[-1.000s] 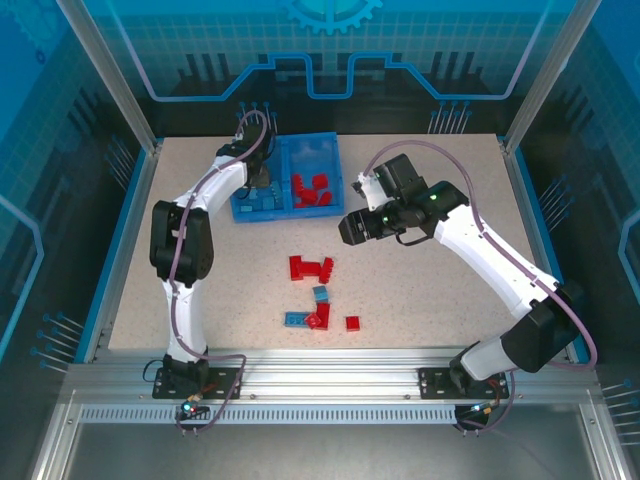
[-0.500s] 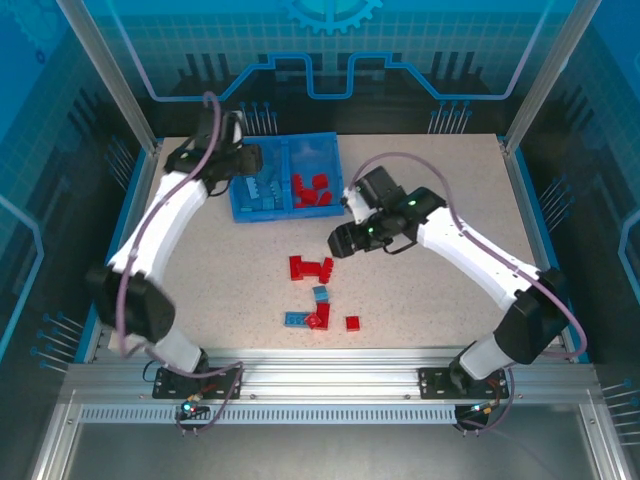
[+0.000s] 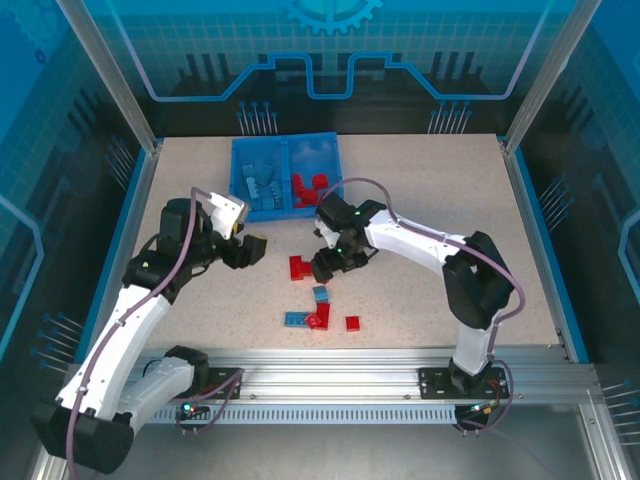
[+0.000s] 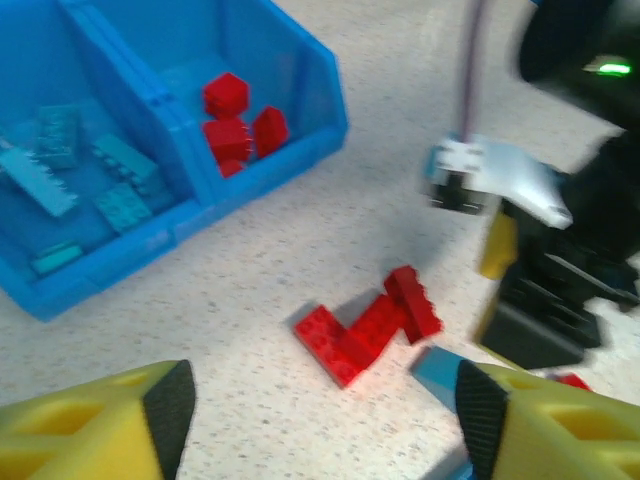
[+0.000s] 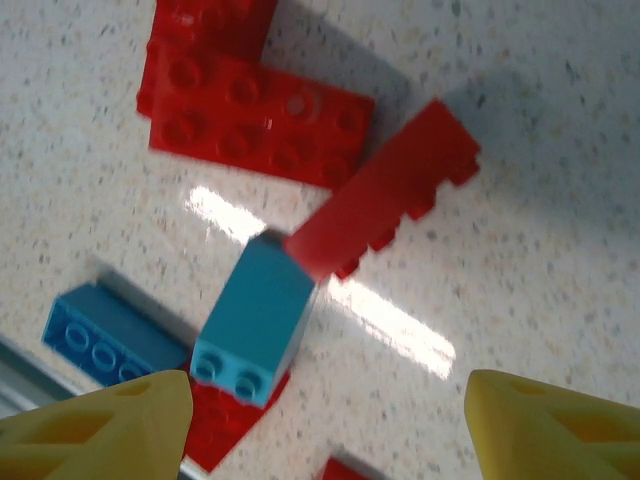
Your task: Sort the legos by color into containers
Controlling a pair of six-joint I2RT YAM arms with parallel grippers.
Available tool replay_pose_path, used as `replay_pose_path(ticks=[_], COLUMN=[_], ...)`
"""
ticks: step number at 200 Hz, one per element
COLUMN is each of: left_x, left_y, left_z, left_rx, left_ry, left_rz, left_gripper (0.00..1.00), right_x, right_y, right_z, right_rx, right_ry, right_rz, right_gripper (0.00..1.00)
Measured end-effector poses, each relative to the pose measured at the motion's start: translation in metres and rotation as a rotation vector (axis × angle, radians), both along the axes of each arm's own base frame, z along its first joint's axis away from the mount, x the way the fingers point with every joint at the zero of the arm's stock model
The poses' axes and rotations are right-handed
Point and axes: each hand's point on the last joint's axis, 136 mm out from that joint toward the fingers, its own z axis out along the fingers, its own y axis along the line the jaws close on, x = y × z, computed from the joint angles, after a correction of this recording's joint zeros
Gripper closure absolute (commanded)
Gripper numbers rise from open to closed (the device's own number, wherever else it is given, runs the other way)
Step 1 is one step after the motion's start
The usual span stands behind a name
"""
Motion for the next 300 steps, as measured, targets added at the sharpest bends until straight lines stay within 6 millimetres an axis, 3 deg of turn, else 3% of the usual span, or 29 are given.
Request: replay_pose_path(ticks=[25, 68, 118, 154, 186, 215, 269, 284, 300], left_x=[-0.007, -0.010, -0.005, -0.004, -0.005, -0.005, 0.000, 0.006, 0.012], left_y=[-0.009, -0.015, -0.018, -0.019, -0.019, -0.019, -0.018, -0.012, -0.004], left_z=[0.001, -0.005, -0.004, -0.008, -0.010, -0.009, 0.001, -0.002, -0.008], left_rx=[-0.015, -0.037, -0.051, -0.051, -0.053, -0.073, -0.185, -0.217, -0.251], left_ry=[-0.013, -0.001, -0.020, -0.014, -0.007, -0.005, -0.007, 0.020, 0.054], left_rz=[-0.072, -0.106, -0.118, -0.118, -0.115, -0.101, -0.012, 0.062, 0.155], left_gripper=[0.07, 0.04, 0.01, 0.01, 0.01, 0.01, 0.01, 0.01, 0.01], right_x=[0.020, 0.034, 0.040, 0.038, 0.044, 0.064, 0.141, 0.170, 0.202], right_y=[0.007, 0.004, -0.008, -0.025, -0.026, -0.019, 0.004, 0.015, 0.022], right_z=[-0.016, -0.045, -0.050, -0.051, -0.021, 0.029, 0.142, 0.157, 0.154], right_rx=[0.009, -0.023, -0.081, -0.115, -0.079, -0.027, 0.033, 0.043, 0.037], right_ry=[0.000, 0.037, 0.010, -0.005, -0.082, -0.213, -0.576, -0.639, -0.669], right_rz=[-0.028, -0.084, -0.125, -0.150, -0.138, -0.123, -0.115, -0.131, -0.156], right_gripper=[0.31, 0.46, 0.67, 0.75, 0.77, 0.76, 0.75, 0.75, 0.75])
